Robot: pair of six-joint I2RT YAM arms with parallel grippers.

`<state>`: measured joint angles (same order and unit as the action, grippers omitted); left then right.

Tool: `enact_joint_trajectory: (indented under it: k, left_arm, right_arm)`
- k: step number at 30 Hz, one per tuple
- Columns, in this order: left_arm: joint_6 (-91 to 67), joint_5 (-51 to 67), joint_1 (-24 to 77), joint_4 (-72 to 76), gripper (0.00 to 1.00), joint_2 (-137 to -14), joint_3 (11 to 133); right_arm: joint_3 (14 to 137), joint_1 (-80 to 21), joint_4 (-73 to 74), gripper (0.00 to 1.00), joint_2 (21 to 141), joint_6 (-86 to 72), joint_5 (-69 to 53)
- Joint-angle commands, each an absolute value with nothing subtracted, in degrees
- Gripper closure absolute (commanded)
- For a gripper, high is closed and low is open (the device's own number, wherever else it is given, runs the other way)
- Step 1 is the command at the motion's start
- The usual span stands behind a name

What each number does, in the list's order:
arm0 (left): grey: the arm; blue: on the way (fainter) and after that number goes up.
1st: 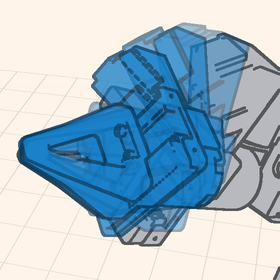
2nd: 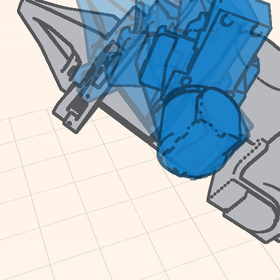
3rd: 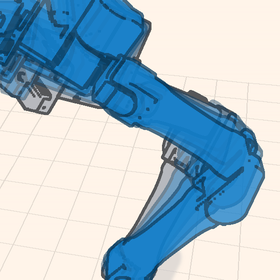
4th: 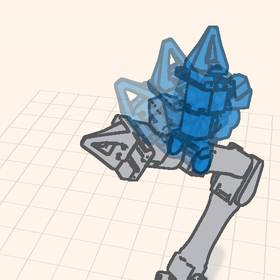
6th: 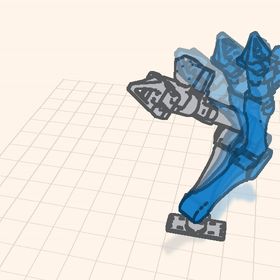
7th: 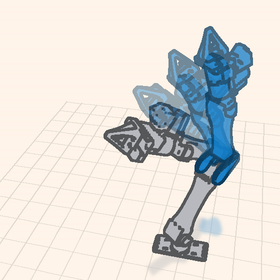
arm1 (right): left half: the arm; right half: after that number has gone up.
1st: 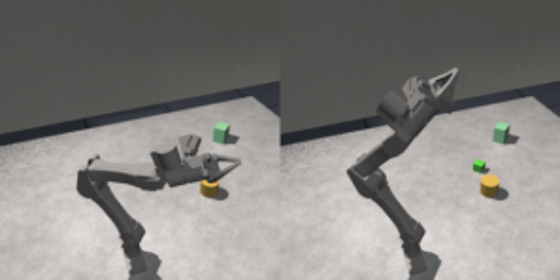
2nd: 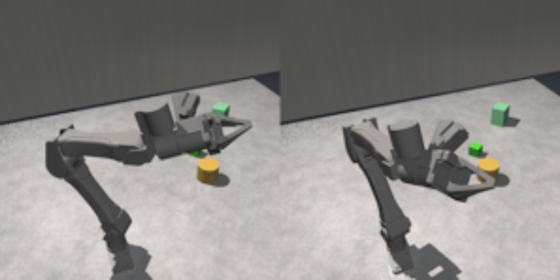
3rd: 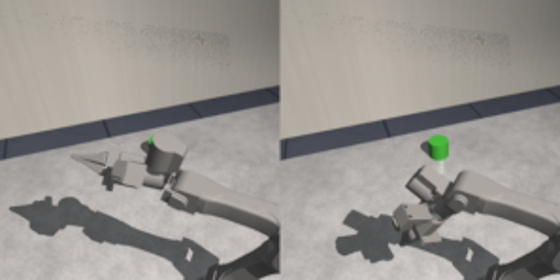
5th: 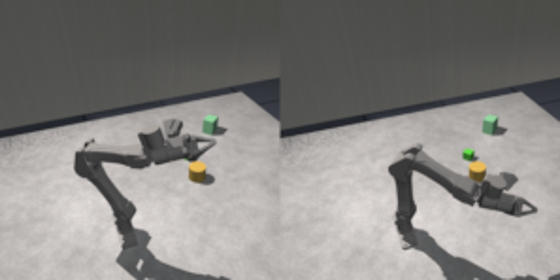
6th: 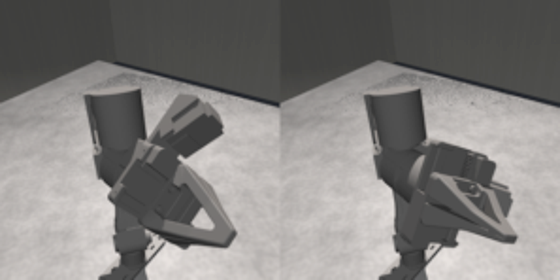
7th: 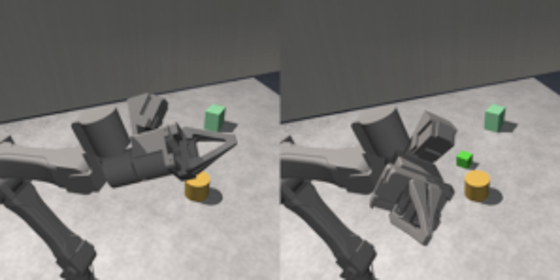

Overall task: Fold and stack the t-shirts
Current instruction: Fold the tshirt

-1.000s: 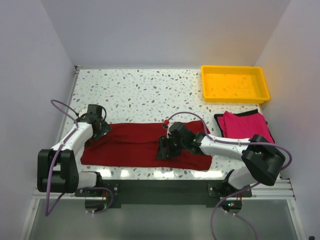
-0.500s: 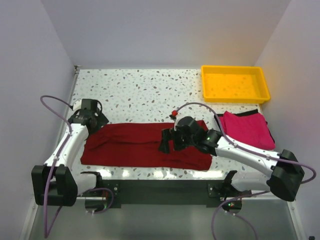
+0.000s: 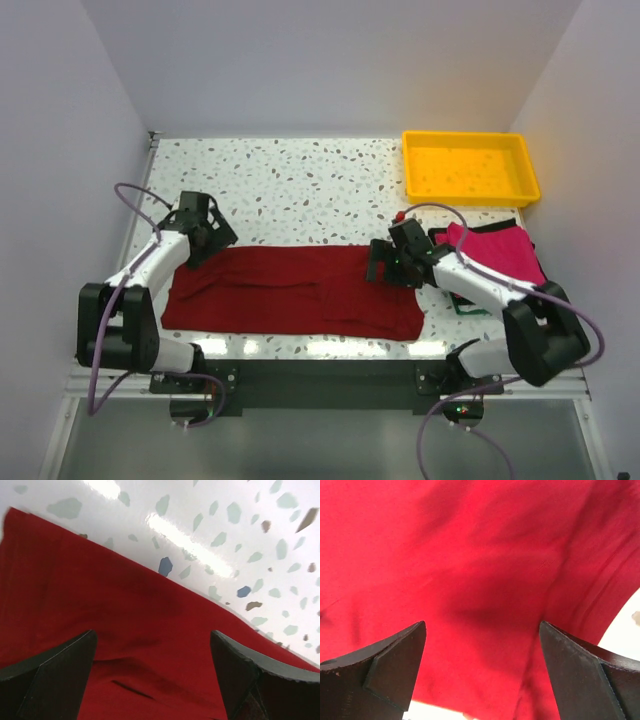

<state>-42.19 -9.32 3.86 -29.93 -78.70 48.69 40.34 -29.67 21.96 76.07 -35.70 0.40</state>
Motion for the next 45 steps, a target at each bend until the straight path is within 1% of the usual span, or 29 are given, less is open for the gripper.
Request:
enact_joint_trajectory:
  k: [1,2,3,6,7,9,10,11,13,14,16,17,19,20,22,23,25,26,27,29,30,33,35,37,38,42,45]
  left_arm:
    - [-40.17,-6.50,4.31,-25.23,0.00,-82.61,47.20]
    - [-40.08,-6.68,4.31,-24.96,0.00,-83.05,46.07]
    - [-39.90,-6.51,4.31,-24.70,0.00,-83.49,45.45]
    - [-41.04,-8.60,4.31,-25.40,0.00,-83.67,43.42]
    - [-41.74,-10.35,4.31,-26.44,0.00,-83.32,42.90]
    - [-43.75,-11.42,4.31,-27.59,0.00,-82.45,41.58]
    - [-44.81,-11.77,4.39,-28.21,0.00,-82.01,40.88]
    - [-45.52,-11.34,4.39,-28.04,0.00,-81.48,39.22]
    - [-47.28,-8.46,5.00,-26.55,0.00,-79.90,37.89]
    - [-47.46,-7.31,5.44,-26.11,0.00,-79.46,36.66]
    - [-49.39,-6.68,7.64,-27.33,0.00,-78.66,36.12]
    - [-50.18,-6.51,8.78,-27.68,0.00,-78.31,35.51]
    - [-52.64,-5.20,13.43,-27.78,0.00,-77.70,34.72]
    - [-54.56,-4.75,15.10,-27.86,0.00,-77.61,33.93]
    - [-56.68,-3.61,19.85,-28.74,0.00,-78.22,33.40]
    - [-57.30,-2.82,21.26,-28.74,0.00,-78.57,32.96]
    - [-59.67,-0.88,25.65,-28.92,0.00,-79.36,32.43]
    - [-61.07,-0.79,27.32,-29.26,0.00,-79.63,32.26]
    - [-64.13,-0.27,31.51,-27.79,0.00,-79.89,31.99]
    - [-67.22,2.89,36.10,-25.59,0.00,-80.68,31.29]
    - [-68.02,4.03,40.04,-24.71,0.00,-82.08,31.64]
    - [-69.08,3.35,45.41,-27.67,0.00,-85.33,34.79]
    - [-69.78,2.38,48.76,-30.13,0.00,-86.83,37.35]
    - [-70.40,0.97,50.53,-33.29,0.00,-87.36,40.15]
    - [-71.36,0.18,51.84,-34.96,0.00,-87.62,40.95]
    - [-74.96,-4.03,54.31,-41.82,0.00,-85.26,42.63]
    - [-76.81,-5.79,56.41,-43.93,0.00,-82.01,43.33]
  right_arm:
    - [44.29,-27.42,17.06,0.01,84.09,-31.56,0.35]
    - [47.34,-27.33,17.31,0.01,86.20,-30.68,0.96]
    - [49.11,-27.33,17.75,0.01,91.27,-28.76,1.40]
    - [56.67,-27.33,20.13,0.01,99.03,-24.81,3.51]
    - [58.78,-27.25,20.91,0.01,104.10,-23.92,4.30]
    - [66.24,-26.98,22.23,0.01,108.61,-20.59,4.84]
    - [69.05,-26.98,23.37,0.02,113.33,-19.35,4.14]
    - [74.65,-26.81,23.90,0.01,115.47,-18.12,2.83]
    - [81.35,-26.72,27.57,0.01,120.56,-13.72,2.20]
    - [88.35,-26.63,28.73,0.01,125.72,-12.23,2.02]
    - [96.46,-26.28,33.89,0.01,130.76,-7.92,0.62]
    - [105.64,-26.02,36.54,0.01,136.52,-6.43,0.09]
    - [114.48,-25.23,43.05,0.01,141.65,-2.91,-3.15]
    - [122.44,-24.96,45.07,0.01,146.03,-1.42,-4.03]
    - [129.95,-24.70,50.52,0.01,150.54,3.32,-7.11]
    - [136.25,-24.61,51.84,0.01,153.95,4.56,-7.47]
    - [140.78,-24.61,51.95,0.01,155.82,6.24,-7.38]
    - [141.84,-24.70,51.68,0.01,156.61,5.89,-8.08]
    - [142.29,-24.44,49.16,0.01,156.88,6.06,-8.96]
    - [140.29,-24.35,45.28,0.01,155.92,5.54,-10.98]
    - [139.58,-24.35,41.44,0.01,154.79,4.67,-11.68]
    - [137.29,-24.43,33.88,0.01,154.42,2.47,-15.72]
    - [140.61,-24.52,32.95,0.01,157.83,0.71,-16.96]
    - [145.96,-24.35,32.88,0.01,159.42,-1.65,-17.22]
    - [146.25,-24.17,32.18,0.01,159.52,-2.37,-18.79]
    - [141.95,-24.08,25.68,0.01,157.24,-3.08,-18.54]
    - [142.91,-23.91,25.49,0.01,157.76,-2.64,-18.28]
